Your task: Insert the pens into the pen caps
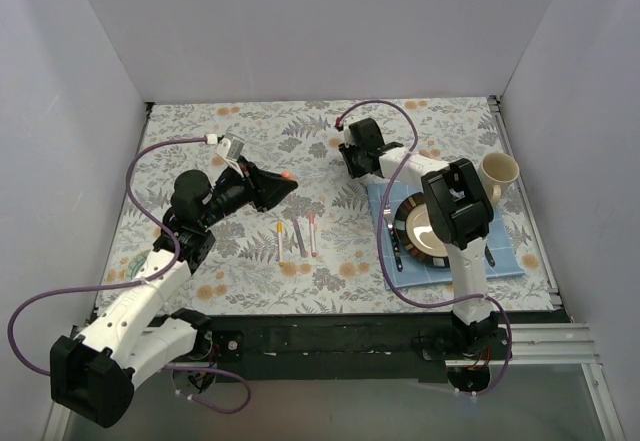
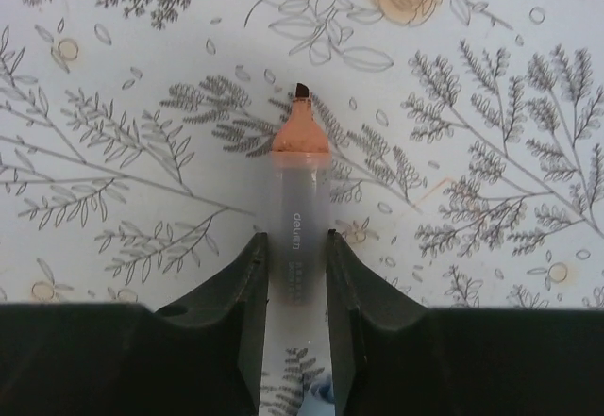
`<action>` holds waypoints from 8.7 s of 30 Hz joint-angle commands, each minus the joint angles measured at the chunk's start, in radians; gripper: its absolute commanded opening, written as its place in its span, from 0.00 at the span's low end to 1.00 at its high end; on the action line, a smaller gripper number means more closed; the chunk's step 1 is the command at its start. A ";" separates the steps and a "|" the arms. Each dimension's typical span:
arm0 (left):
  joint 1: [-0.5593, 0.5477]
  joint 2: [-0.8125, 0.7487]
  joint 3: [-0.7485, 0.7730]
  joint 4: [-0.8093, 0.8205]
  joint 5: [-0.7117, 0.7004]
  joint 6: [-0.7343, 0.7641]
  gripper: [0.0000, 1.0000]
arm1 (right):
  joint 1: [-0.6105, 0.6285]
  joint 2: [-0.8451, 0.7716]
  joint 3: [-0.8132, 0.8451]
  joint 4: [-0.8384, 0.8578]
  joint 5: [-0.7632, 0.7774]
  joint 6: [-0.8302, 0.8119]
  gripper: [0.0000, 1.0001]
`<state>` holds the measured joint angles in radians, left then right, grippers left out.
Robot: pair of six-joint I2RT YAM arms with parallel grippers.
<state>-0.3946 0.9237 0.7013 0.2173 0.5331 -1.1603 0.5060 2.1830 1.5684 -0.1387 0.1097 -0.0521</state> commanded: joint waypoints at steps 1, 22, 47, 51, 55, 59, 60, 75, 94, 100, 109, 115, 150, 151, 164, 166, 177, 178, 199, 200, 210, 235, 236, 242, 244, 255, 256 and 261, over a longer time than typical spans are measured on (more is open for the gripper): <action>0.005 0.033 0.046 -0.072 0.020 0.014 0.00 | 0.028 -0.102 -0.125 -0.076 -0.066 0.037 0.01; 0.007 0.237 -0.066 0.289 0.228 -0.282 0.00 | 0.040 -0.808 -0.973 0.879 -0.778 0.583 0.01; 0.020 0.333 0.018 0.358 0.251 -0.328 0.00 | 0.040 -0.882 -1.084 1.211 -0.864 0.834 0.01; 0.023 0.330 0.027 0.355 0.245 -0.328 0.00 | 0.042 -0.882 -1.084 1.211 -0.867 0.839 0.01; 0.025 0.339 0.027 0.390 0.272 -0.343 0.00 | 0.043 -0.878 -1.081 1.235 -0.875 0.857 0.01; 0.025 0.356 0.014 0.442 0.317 -0.374 0.00 | 0.048 -0.871 -1.073 1.243 -0.880 0.868 0.01; 0.026 0.357 0.010 0.465 0.327 -0.386 0.00 | 0.048 -0.867 -1.071 1.246 -0.881 0.871 0.01; 0.025 0.382 -0.040 0.568 0.418 -0.426 0.00 | 0.060 -0.842 -1.047 1.304 -0.883 0.919 0.01; 0.016 0.514 -0.158 1.045 0.492 -0.690 0.29 | 0.075 -0.783 -0.996 1.361 -0.831 0.968 0.01; 0.008 0.504 -0.154 1.002 0.490 -0.647 0.43 | 0.075 -0.763 -0.979 1.374 -0.815 0.979 0.01; -0.003 0.477 -0.148 0.906 0.452 -0.561 0.48 | 0.080 -0.747 -0.976 1.403 -0.824 0.991 0.01; -0.012 0.471 -0.141 0.935 0.415 -0.578 0.49 | 0.094 -0.743 -0.981 1.404 -0.821 0.988 0.01; -0.059 0.311 -0.059 0.505 0.285 -0.346 0.00 | 0.221 -0.977 -0.805 0.544 -0.500 0.422 0.58; -0.062 0.308 -0.056 0.492 0.278 -0.340 0.00 | 0.256 -0.977 -0.771 0.512 -0.470 0.401 0.58; -0.076 0.261 -0.023 0.344 0.191 -0.289 0.00 | 0.443 -0.925 -0.636 0.258 -0.053 0.241 0.49; -0.076 0.254 -0.019 0.330 0.177 -0.285 0.00 | 0.465 -0.919 -0.634 0.254 -0.009 0.233 0.46; -0.081 0.212 -0.013 0.301 0.195 -0.277 0.37 | 0.505 -0.947 -0.669 0.307 0.081 0.230 0.01; -0.079 0.205 -0.019 0.316 0.206 -0.279 0.45 | 0.506 -0.960 -0.677 0.315 0.078 0.233 0.01; -0.079 -0.040 0.053 0.111 0.277 -0.116 0.76 | 0.503 -1.095 -0.737 0.501 -0.396 0.366 0.01; -0.079 -0.045 0.061 0.091 0.277 -0.114 0.76 | 0.505 -1.097 -0.742 0.520 -0.424 0.376 0.01; -0.081 -0.109 0.021 0.221 0.286 -0.214 0.76 | 0.505 -1.098 -0.774 0.590 -0.527 0.439 0.01; -0.081 -0.109 0.021 0.316 0.258 -0.266 0.30 | 0.505 -1.069 -0.774 0.620 -0.639 0.477 0.01; -0.079 -0.106 0.012 0.342 0.272 -0.283 0.16 | 0.505 -1.068 -0.765 0.625 -0.645 0.479 0.01; -0.081 -0.063 -0.141 0.628 0.349 -0.511 0.00 | 0.499 -1.040 -0.717 0.700 -0.622 0.488 0.01; -0.085 -0.062 -0.207 0.715 0.337 -0.545 0.00 | 0.485 -1.028 -0.680 0.731 -0.624 0.505 0.01; -0.213 0.012 -0.371 0.847 0.265 -0.546 0.00 | 0.364 -0.930 -0.510 0.788 -0.657 0.521 0.01; -0.216 0.020 -0.385 0.864 0.255 -0.549 0.00 | 0.352 -0.927 -0.502 0.788 -0.660 0.521 0.01; -0.217 0.033 -0.454 0.918 0.237 -0.556 0.00 | 0.260 -0.914 -0.444 0.792 -0.680 0.518 0.01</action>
<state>-0.5438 0.9283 0.3450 1.2030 0.4946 -1.6840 0.8803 1.2884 0.9340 0.3519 -0.7418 0.4500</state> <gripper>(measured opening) 0.239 0.265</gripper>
